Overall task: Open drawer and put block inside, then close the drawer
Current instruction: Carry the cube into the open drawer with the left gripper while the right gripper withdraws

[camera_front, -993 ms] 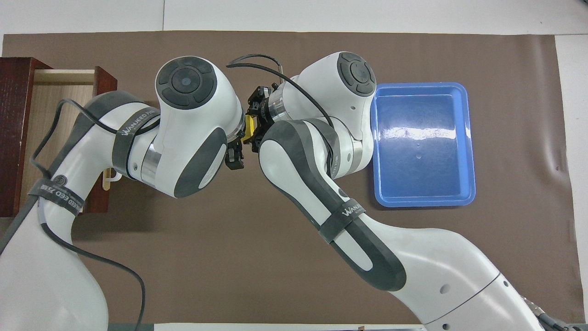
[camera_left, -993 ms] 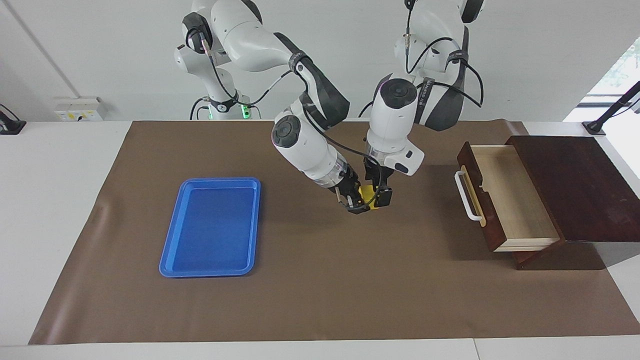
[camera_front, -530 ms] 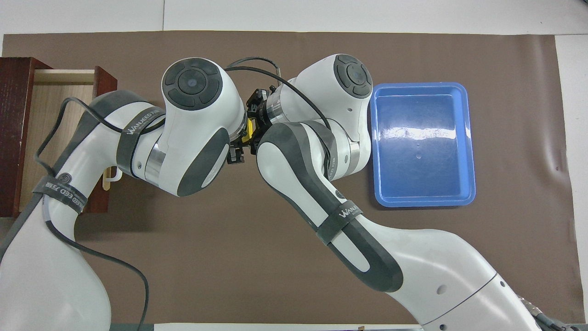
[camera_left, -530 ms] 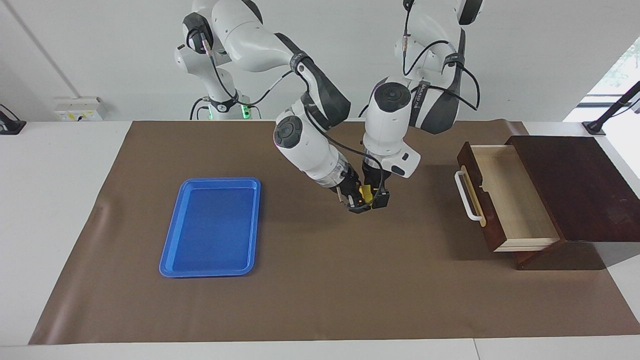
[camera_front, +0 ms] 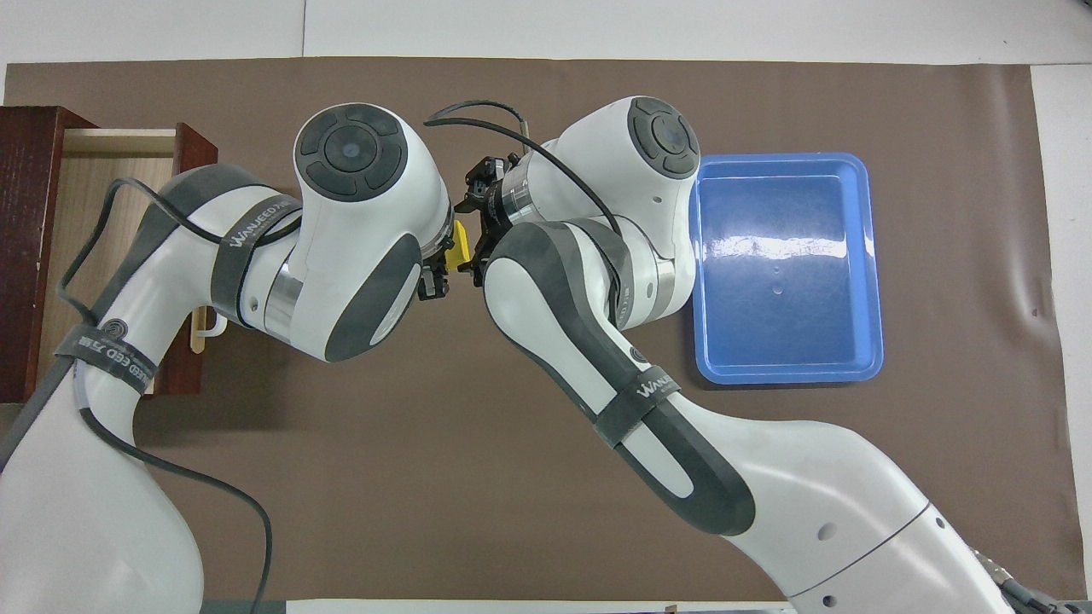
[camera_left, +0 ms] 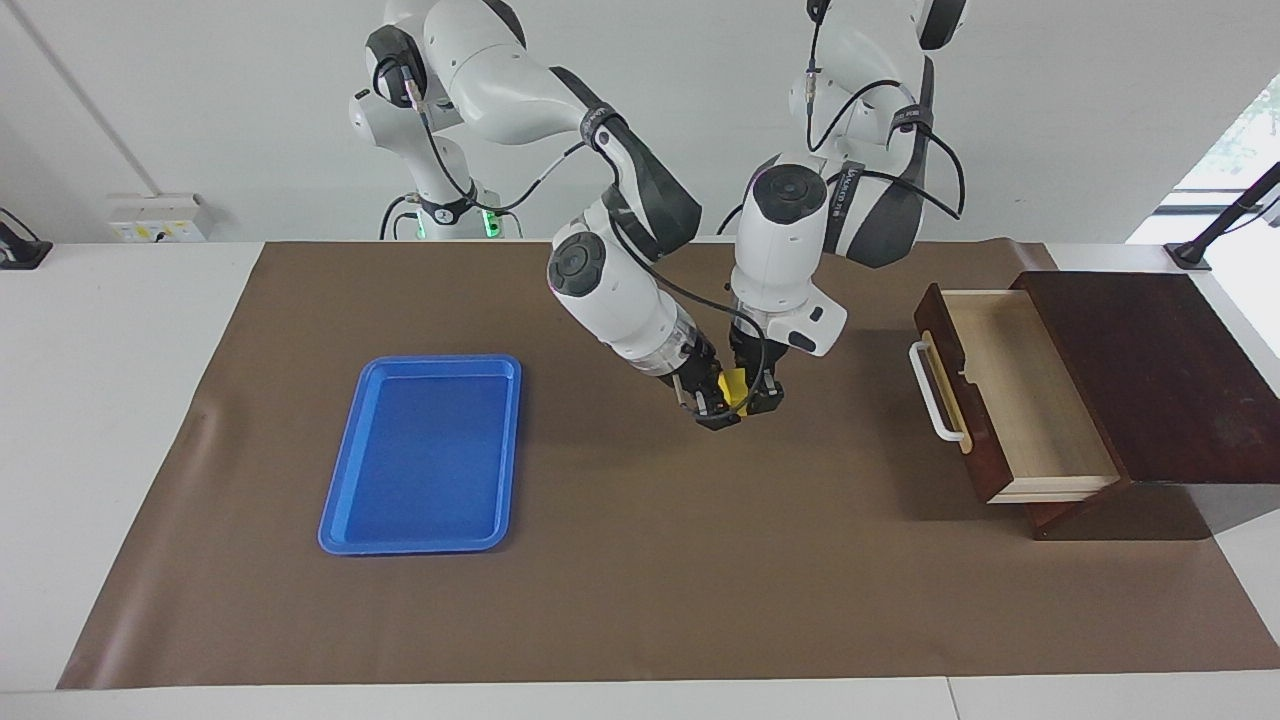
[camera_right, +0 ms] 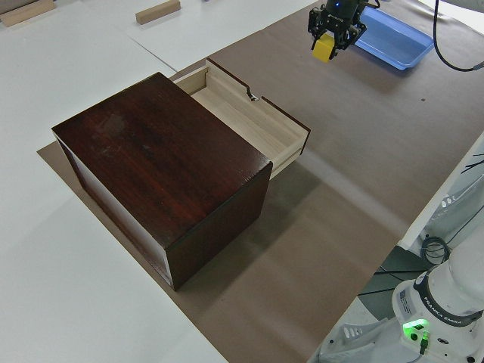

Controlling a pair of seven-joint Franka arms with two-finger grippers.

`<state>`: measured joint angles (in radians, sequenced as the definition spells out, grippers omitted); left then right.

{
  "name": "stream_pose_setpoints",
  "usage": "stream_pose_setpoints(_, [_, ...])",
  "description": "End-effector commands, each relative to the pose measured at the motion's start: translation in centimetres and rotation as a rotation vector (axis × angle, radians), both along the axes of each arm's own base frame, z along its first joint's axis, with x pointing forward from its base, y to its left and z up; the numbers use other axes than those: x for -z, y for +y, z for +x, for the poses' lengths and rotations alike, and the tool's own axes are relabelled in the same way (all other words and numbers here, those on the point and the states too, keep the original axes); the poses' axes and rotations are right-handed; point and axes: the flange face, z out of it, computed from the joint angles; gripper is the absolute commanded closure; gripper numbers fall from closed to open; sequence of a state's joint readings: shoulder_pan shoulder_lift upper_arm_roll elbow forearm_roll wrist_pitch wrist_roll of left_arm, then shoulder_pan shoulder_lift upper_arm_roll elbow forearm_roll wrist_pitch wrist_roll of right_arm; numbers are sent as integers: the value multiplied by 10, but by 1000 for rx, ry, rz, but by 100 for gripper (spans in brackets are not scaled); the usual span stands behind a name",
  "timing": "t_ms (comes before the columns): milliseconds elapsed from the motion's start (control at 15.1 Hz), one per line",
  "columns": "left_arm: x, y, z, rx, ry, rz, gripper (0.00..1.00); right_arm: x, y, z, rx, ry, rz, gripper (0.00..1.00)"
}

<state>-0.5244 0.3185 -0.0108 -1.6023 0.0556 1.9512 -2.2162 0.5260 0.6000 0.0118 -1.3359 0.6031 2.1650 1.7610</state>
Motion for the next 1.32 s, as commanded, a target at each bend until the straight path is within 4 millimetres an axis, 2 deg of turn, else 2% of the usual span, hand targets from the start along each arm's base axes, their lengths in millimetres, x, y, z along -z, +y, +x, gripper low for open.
stream_pose_setpoints(0, [-6, 8, -1, -24, 10, 8, 100, -4, -17, 13, 38, -11, -1, 0])
stream_pose_setpoints(132, [-19, 13, 2, -24, 16, 14, 100, -12, -48, 24, 35, -14, -5, 0])
stream_pose_setpoints(397, [-46, 66, 23, -22, 42, 61, 100, -25, -121, 28, 13, -40, -24, 0])
stream_pose_setpoints(463, [-61, 85, 28, 1, 57, 61, 100, -28, -138, 24, -21, -66, -31, 0])
stream_pose_setpoints(662, [-107, 174, 36, 47, 54, 48, 100, -35, -190, 12, -158, -164, -50, 0])
stream_pose_setpoints(728, [-112, 205, 38, 60, 63, 49, 100, -40, -204, 7, -208, -186, -56, 0])
stream_pose_setpoints(794, [-112, 228, 41, 68, 78, 50, 100, -46, -218, 3, -261, -205, -74, 0])
stream_pose_setpoints(1059, [-110, 296, 48, 122, 95, 47, 100, -71, -265, -11, -568, -257, -255, 0])
stream_pose_setpoints(1258, [-99, 347, 44, 157, 82, 42, 100, -96, -301, -26, -760, -283, -298, 0])
